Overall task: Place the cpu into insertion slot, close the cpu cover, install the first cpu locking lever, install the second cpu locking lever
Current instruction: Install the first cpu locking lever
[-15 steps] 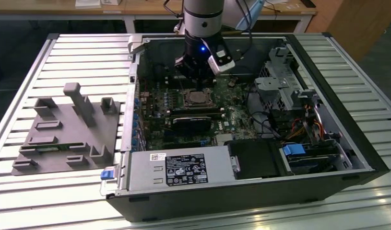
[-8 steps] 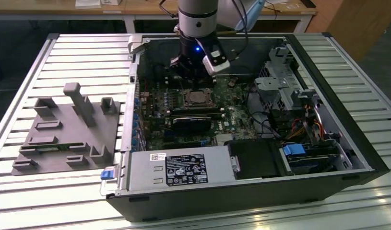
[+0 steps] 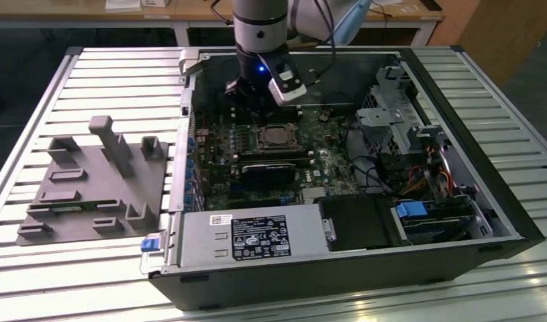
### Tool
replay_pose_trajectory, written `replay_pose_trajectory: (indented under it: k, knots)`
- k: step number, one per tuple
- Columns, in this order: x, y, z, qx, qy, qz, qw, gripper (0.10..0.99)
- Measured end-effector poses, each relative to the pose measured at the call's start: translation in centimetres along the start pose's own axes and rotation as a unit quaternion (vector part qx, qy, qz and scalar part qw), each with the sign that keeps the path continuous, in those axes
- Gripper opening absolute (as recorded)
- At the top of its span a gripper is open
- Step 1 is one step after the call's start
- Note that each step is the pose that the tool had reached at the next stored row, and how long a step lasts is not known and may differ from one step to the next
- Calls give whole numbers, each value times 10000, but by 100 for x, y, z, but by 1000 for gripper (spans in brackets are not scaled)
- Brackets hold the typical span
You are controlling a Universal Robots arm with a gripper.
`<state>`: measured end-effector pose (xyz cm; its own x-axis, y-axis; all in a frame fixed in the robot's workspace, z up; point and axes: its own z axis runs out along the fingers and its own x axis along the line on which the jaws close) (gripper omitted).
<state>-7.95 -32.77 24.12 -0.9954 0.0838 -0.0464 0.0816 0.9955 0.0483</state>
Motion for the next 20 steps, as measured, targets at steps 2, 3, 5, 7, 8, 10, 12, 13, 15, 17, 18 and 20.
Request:
replay_pose_trajectory:
  k: [2, 3, 5, 7, 8, 10, 12, 13, 15, 17, 18, 20]
  knots:
    - [63, -5, -4, -1, -16, 0, 10000, 102]
    - [94, -8, -5, -2, -25, -2, 10000, 102]
    - [159, -13, -8, -4, -47, -1, 10000, 102]
    - [208, -17, -11, -6, -73, -3, 10000, 102]
    - [220, -18, -12, -7, -83, -3, 10000, 102]
    - [231, -18, -23, -8, -104, -4, 9999, 102]
    - [235, -18, -45, -10, -123, -5, 9999, 102]
    - [236, -17, -57, -11, -132, -5, 9999, 102]
    - [244, -17, -71, -13, -153, -6, 9999, 102]
    - [273, -20, -73, -15, -177, -8, 9998, 102]
    - [294, -22, -74, -17, -185, -8, 9998, 102]
    - [333, -25, -76, -27, -197, -8, 9998, 102]
